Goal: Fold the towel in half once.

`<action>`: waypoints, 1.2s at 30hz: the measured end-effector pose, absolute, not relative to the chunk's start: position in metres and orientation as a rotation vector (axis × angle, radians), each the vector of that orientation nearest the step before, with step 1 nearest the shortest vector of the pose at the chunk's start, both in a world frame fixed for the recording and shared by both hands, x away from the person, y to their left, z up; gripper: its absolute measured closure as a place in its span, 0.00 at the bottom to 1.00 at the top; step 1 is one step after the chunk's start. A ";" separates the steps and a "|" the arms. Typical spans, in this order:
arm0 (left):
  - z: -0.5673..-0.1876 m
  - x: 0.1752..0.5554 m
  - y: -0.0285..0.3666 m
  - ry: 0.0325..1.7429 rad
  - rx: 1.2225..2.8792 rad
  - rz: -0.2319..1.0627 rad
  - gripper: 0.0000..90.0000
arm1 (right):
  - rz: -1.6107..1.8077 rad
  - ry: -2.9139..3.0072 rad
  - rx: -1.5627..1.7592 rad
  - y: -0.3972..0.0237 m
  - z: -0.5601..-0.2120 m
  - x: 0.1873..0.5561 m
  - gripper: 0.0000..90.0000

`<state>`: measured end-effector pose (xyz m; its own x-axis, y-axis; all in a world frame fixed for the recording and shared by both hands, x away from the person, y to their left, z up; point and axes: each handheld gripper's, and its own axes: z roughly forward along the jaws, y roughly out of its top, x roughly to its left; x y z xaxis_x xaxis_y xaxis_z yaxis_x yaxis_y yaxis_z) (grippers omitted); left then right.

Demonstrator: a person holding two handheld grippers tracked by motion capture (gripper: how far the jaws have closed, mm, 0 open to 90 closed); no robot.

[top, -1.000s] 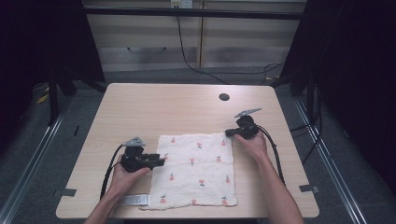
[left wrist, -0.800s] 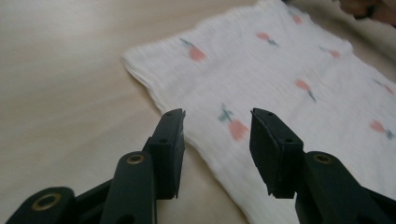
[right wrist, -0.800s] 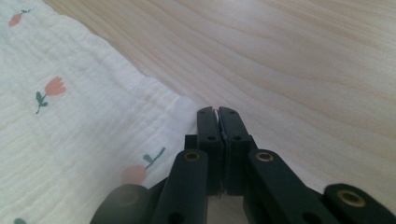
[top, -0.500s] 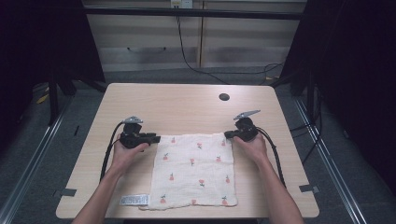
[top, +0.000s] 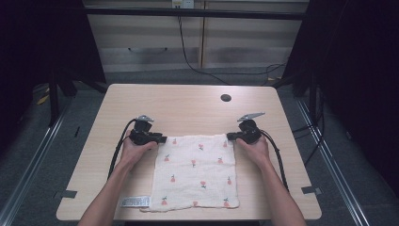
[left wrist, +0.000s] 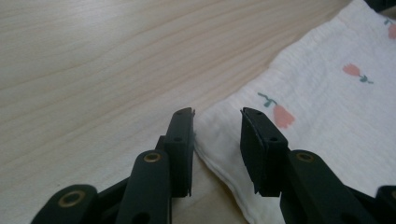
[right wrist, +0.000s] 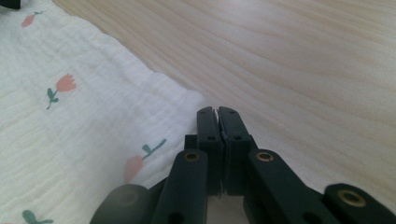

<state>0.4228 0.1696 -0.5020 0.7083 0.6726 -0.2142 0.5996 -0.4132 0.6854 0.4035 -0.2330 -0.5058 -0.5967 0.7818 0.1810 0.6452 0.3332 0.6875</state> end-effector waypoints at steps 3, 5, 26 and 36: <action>-0.502 0.420 0.167 0.940 2.163 0.178 0.77 | 1.126 2.403 1.314 -0.234 -0.507 0.403 0.98; -0.501 0.419 0.167 0.917 2.202 0.224 0.83 | 1.127 2.398 1.316 -0.233 -0.507 0.403 0.98; -0.503 0.422 0.188 0.979 2.012 0.045 0.98 | 1.263 2.357 1.348 -0.243 -0.492 0.403 0.98; -0.481 0.417 0.198 0.948 1.948 0.036 0.98 | 1.282 2.331 1.301 -0.251 -0.472 0.397 0.98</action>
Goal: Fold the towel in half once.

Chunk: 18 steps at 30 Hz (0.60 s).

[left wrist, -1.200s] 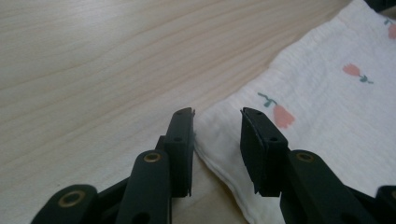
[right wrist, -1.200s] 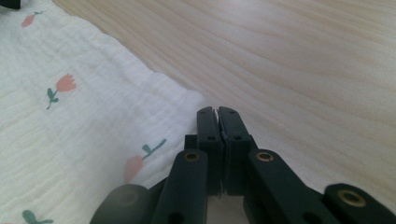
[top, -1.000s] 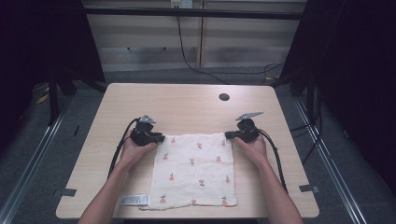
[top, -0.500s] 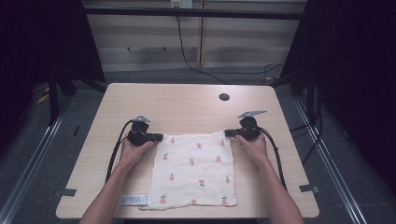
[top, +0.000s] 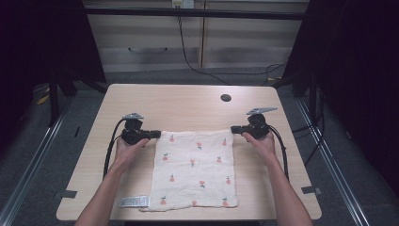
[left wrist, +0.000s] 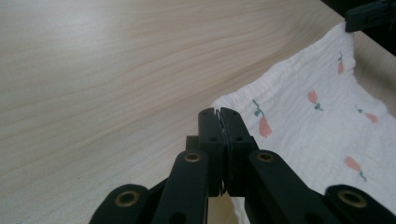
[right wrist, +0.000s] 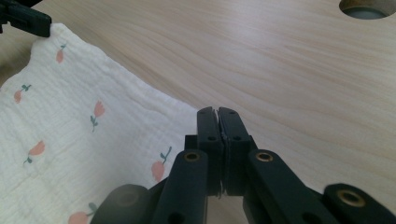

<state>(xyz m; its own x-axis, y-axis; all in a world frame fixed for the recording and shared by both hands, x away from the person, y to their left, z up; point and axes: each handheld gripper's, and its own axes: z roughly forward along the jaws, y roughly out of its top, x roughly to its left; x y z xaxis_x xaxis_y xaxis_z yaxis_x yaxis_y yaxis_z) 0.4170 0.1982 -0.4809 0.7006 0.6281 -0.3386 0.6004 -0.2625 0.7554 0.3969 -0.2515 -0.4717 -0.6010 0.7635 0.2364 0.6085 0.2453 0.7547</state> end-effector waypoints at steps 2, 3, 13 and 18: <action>-0.475 0.416 0.200 0.933 1.940 0.045 0.98 | 1.287 2.325 1.292 -0.253 -0.467 0.395 0.98; -0.473 0.415 0.200 0.935 1.926 0.047 0.98 | 1.291 2.322 1.282 -0.253 -0.466 0.394 0.98; -0.450 0.410 0.197 0.877 1.874 0.063 0.98 | 1.316 2.279 1.248 -0.257 -0.446 0.393 0.98; -0.440 0.409 0.195 0.856 1.869 0.084 0.98 | 1.324 2.265 1.244 -0.260 -0.440 0.392 0.98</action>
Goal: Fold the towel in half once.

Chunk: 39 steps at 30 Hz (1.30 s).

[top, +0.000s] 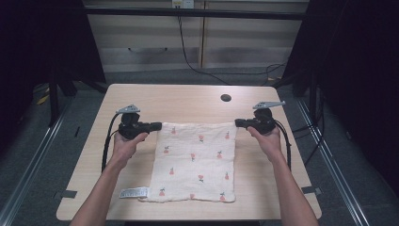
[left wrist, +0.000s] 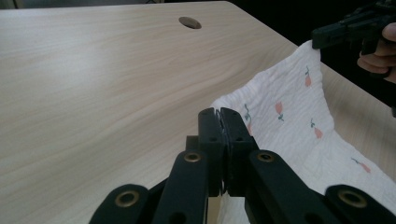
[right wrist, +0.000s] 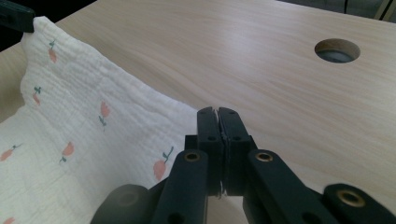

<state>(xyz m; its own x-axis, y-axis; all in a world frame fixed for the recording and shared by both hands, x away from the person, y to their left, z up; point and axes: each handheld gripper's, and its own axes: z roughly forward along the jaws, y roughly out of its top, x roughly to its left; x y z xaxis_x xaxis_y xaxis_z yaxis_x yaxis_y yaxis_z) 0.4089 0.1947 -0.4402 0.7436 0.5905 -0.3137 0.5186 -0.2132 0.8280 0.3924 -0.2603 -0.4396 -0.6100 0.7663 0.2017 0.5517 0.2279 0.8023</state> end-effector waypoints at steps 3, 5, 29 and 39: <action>-0.435 0.410 0.195 0.858 1.860 0.101 0.98 | 1.330 2.252 1.235 -0.263 -0.434 0.392 0.98; -0.432 0.410 0.195 0.852 1.861 0.111 0.98 | 1.349 2.245 1.221 -0.264 -0.429 0.392 0.98; -0.435 0.397 0.210 0.842 1.838 0.149 0.98 | 1.390 2.258 1.134 -0.256 -0.413 0.386 0.98; -0.443 0.379 0.215 0.812 1.837 0.132 0.98 | 1.436 2.252 1.093 -0.258 -0.422 0.360 0.98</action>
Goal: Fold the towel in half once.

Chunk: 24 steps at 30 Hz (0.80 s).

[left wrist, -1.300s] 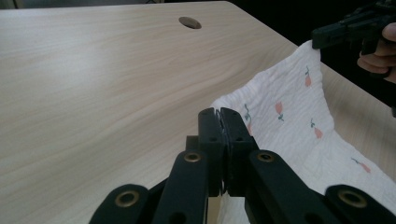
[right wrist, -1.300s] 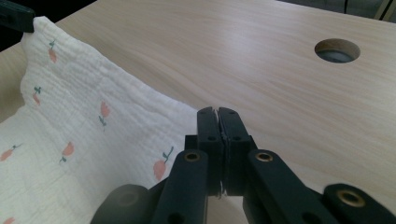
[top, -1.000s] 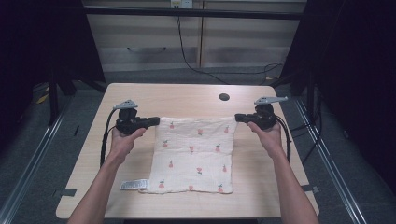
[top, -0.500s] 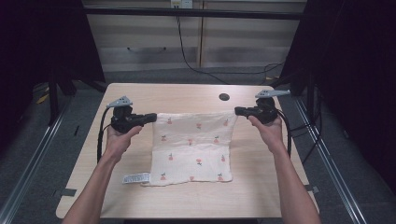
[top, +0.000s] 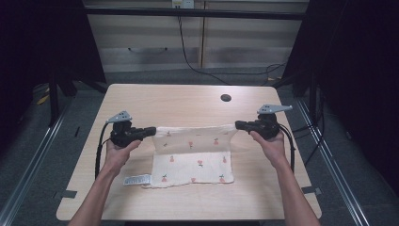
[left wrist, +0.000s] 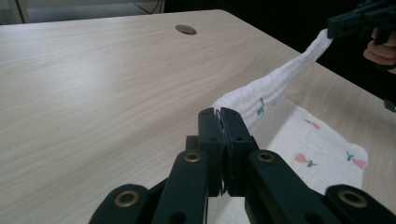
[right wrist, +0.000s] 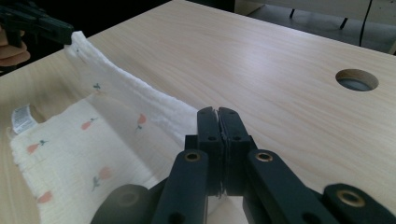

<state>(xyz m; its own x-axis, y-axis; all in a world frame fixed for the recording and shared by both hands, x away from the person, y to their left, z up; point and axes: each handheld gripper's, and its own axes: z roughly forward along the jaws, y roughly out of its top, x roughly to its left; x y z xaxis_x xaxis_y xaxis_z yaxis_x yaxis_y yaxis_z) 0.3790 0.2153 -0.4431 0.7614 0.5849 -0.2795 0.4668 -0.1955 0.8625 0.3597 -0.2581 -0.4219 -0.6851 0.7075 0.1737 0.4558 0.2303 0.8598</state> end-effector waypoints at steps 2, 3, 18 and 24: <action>-0.444 0.376 0.216 0.811 1.834 0.126 0.98 | 1.452 2.251 1.093 -0.260 -0.424 0.351 0.98; -0.446 0.374 0.216 0.810 1.839 0.128 0.98 | 1.452 2.251 1.093 -0.260 -0.424 0.351 0.98; -0.443 0.352 0.219 0.771 1.873 0.157 0.98 | 1.450 2.302 1.068 -0.257 -0.449 0.309 0.98; -0.444 0.341 0.222 0.761 1.886 0.148 0.98 | 1.448 2.320 1.050 -0.255 -0.451 0.297 0.98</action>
<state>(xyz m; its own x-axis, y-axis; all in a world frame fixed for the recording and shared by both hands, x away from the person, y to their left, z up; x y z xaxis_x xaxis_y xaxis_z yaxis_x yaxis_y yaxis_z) 0.3410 0.2221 -0.4439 0.7899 0.5660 -0.2358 0.4364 -0.2488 0.8646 0.2974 -0.2547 -0.4512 -0.7236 0.6654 0.1832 0.4570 0.2630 0.8497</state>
